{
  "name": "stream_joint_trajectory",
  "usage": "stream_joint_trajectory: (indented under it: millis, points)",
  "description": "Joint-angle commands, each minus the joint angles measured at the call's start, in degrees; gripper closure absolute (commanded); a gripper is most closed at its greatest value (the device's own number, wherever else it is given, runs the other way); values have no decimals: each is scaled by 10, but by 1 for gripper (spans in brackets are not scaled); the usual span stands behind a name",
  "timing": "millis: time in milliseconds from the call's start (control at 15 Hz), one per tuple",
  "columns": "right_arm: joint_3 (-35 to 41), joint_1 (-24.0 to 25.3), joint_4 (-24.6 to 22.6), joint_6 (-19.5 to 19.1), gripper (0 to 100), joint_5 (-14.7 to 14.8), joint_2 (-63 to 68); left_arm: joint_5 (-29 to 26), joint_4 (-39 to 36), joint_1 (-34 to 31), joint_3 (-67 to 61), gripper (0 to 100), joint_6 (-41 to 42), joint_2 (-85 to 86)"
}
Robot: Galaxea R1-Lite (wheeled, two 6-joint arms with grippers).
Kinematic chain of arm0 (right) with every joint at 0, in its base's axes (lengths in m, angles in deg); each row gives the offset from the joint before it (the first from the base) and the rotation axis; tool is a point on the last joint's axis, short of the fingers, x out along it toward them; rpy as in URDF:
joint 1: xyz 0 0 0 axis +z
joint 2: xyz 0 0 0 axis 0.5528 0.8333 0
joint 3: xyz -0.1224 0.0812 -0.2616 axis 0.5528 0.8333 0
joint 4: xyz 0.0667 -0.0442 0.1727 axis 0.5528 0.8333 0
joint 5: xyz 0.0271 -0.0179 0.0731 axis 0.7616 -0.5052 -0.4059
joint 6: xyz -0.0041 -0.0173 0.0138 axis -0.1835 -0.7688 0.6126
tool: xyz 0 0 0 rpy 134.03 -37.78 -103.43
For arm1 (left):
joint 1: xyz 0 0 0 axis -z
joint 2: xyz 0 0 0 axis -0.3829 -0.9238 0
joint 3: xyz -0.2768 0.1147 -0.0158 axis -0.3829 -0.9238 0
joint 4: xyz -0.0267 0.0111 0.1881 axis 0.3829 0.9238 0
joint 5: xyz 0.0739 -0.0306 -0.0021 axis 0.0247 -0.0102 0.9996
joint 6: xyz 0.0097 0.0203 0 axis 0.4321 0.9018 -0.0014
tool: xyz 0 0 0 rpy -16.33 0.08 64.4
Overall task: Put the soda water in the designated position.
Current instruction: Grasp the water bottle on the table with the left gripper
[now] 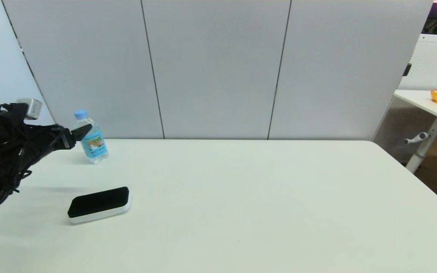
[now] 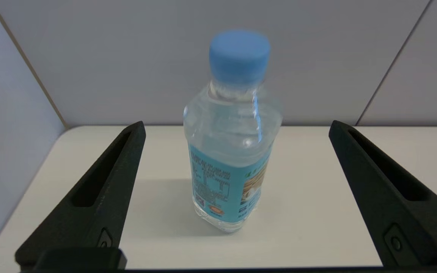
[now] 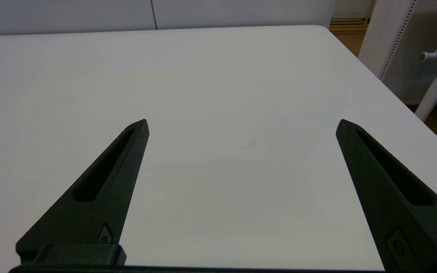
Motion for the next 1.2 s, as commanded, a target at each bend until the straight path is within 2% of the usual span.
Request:
stream_joint_trajectory:
  millis: [67,733,1200]
  points:
    - [0,0,0,0,0,0,0,-4,-28,6,28,0,0,-75]
    - [0,-1,0,0,0,0,0,-7,-32,15,115,0,-2,-160]
    - [0,0,0,0,0,0,0,-6,-32,15,115,0,-3,-159]
